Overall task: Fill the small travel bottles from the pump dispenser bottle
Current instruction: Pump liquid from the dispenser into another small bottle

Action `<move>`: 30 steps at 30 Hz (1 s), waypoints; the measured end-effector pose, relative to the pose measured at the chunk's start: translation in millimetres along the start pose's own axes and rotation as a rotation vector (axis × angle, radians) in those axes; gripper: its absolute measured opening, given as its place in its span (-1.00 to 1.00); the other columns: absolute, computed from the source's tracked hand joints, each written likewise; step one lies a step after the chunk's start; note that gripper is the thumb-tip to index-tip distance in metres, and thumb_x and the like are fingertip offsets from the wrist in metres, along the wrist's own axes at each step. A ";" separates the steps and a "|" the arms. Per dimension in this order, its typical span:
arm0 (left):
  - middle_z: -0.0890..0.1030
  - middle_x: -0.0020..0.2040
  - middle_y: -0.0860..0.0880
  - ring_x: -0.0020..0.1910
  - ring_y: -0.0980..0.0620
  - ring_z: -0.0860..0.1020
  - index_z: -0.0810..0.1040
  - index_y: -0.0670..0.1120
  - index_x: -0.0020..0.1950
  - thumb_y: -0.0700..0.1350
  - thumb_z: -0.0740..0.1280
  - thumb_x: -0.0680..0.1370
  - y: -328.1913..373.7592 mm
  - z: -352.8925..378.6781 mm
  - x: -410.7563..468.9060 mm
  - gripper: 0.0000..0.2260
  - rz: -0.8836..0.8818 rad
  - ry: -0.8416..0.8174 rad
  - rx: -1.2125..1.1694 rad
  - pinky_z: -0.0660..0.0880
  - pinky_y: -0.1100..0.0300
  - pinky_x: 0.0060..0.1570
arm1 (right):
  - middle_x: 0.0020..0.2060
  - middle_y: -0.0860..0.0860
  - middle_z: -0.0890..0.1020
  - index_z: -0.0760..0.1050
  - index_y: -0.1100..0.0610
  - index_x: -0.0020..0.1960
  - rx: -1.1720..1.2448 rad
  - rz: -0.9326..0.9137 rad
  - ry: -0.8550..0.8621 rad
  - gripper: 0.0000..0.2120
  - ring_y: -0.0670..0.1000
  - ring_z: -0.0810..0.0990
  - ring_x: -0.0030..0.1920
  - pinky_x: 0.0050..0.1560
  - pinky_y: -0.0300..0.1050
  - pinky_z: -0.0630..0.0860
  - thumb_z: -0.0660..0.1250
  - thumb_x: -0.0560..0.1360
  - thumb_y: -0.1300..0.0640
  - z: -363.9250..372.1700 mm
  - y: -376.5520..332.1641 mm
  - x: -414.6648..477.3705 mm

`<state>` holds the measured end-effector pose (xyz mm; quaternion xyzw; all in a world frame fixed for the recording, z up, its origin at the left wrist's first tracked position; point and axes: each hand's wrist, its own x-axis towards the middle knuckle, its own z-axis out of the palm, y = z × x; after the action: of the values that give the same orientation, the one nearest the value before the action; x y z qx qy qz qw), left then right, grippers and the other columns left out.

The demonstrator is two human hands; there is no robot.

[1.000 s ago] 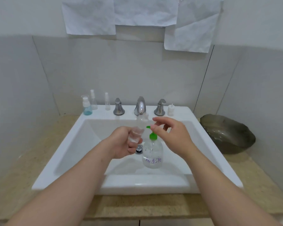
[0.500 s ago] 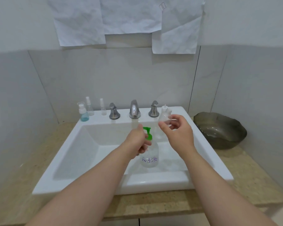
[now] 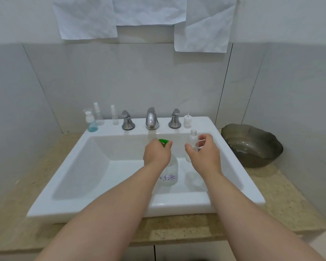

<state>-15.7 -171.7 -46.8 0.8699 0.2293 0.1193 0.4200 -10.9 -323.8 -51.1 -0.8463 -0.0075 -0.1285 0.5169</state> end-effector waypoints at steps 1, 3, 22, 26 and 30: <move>0.61 0.06 -0.12 0.02 -0.15 0.56 0.51 -0.15 0.11 0.12 0.29 0.68 -2.9 -2.9 1.4 -0.69 0.009 -0.012 -0.027 0.48 0.07 -0.04 | 0.03 -0.04 0.55 0.38 -0.02 0.21 -0.003 0.001 -0.003 -0.58 0.04 0.60 0.01 0.04 0.03 0.57 0.47 0.46 -0.08 -0.3 0.1 0.3; 0.58 0.04 -0.12 -0.01 -0.13 0.51 0.49 -0.16 0.12 0.08 0.24 0.71 -11.3 -12.7 6.2 -0.71 0.033 -0.036 -0.039 0.43 0.08 -0.13 | 0.04 -0.05 0.55 0.38 -0.02 0.21 -0.009 0.000 -0.011 -0.58 0.05 0.60 0.02 0.06 0.04 0.57 0.47 0.47 -0.08 -0.6 -0.5 0.7; 0.53 -0.47 -0.14 -0.38 -0.13 0.63 0.48 -0.19 -0.24 0.05 0.10 0.76 -89.5 -115.5 49.3 -0.52 -0.122 -0.219 -0.581 0.54 0.05 -0.08 | 0.03 -0.02 0.65 0.38 0.01 0.20 -0.005 0.017 -0.532 -0.60 -0.02 0.61 -0.11 -0.18 -0.14 0.50 0.50 0.49 -0.02 78.3 -39.2 -12.9; 0.73 -0.23 -0.23 -0.24 -0.08 0.66 0.51 -0.19 -0.10 0.03 0.12 0.74 -82.3 -106.4 51.7 -0.62 -0.147 -0.337 -0.515 0.53 0.15 0.00 | 0.08 -0.03 0.59 0.34 -0.02 0.25 -0.094 -0.016 -0.536 -0.60 0.01 0.59 -0.09 -0.17 -0.14 0.48 0.45 0.52 -0.04 84.2 -28.2 -11.3; 0.75 -0.19 -0.12 0.05 -0.14 0.66 0.51 -0.11 -0.02 0.16 0.26 0.65 -93.8 -109.8 62.3 -0.67 -0.212 -0.354 -0.447 0.45 0.02 0.31 | 0.11 -0.01 0.56 0.33 -0.03 0.27 -0.115 -0.047 -0.539 -0.58 0.03 0.59 -0.05 -0.13 -0.13 0.48 0.44 0.53 -0.04 85.3 -22.0 -7.5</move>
<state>-33.6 -15.6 -51.6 0.7345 0.2101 -0.0312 0.6445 -3.5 -237.9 -70.5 -0.8774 -0.1571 0.0890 0.4445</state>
